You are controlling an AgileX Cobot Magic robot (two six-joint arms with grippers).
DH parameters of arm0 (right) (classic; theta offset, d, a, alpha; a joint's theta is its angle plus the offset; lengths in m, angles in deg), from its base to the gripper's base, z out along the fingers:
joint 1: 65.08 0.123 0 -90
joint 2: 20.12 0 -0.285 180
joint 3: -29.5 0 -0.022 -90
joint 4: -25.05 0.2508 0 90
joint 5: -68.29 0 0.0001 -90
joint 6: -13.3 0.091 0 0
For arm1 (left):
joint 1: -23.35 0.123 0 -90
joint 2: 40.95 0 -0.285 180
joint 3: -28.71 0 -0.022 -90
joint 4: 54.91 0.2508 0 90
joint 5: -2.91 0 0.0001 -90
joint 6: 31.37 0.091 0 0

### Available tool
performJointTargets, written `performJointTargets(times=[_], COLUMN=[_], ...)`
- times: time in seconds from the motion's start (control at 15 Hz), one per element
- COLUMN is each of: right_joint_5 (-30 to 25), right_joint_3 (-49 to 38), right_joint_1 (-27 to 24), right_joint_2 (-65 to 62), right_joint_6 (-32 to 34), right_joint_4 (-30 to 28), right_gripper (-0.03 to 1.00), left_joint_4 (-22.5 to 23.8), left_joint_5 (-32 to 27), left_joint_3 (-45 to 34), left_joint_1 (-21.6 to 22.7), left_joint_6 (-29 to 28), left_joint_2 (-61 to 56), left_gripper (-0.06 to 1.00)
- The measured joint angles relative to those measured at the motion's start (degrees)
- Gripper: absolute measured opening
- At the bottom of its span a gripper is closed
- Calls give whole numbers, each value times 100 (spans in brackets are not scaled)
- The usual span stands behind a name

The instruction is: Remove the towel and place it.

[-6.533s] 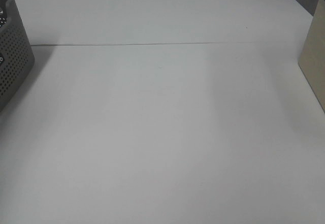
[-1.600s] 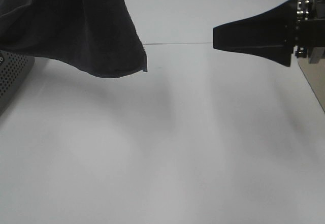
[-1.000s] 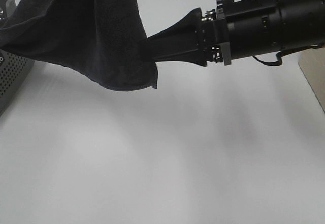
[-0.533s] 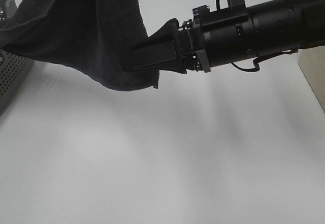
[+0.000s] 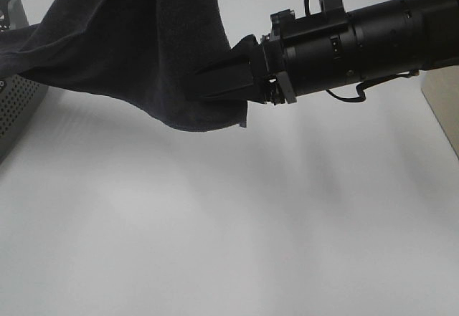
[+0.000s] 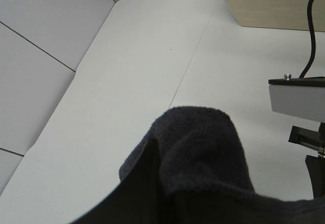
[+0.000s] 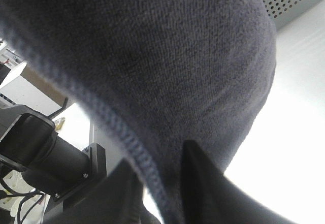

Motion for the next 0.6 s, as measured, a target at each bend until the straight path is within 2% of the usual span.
performJointTargets(times=[0.13,0.2,0.47,0.6], right_joint_5=[-11,-11,-97,-103], right_joint_3=[0,0,0,0], right_joint_1=[0,0,0,0], right_joint_2=[0,0,0,0], right_joint_6=[0,0,0,17], right_joint_4=[-40,-63,-80,201], right_gripper=[7,3,1,1], left_joint_4=[-6,-6,-6,-6], left_joint_5=[0,0,0,0], left_joint_3=[0,0,0,0], left_joint_1=[-11,-11,-11,-11], left_joint_6=[0,0,0,0], left_joint_2=[0,0,0,0], left_gripper=[1,1,1,1])
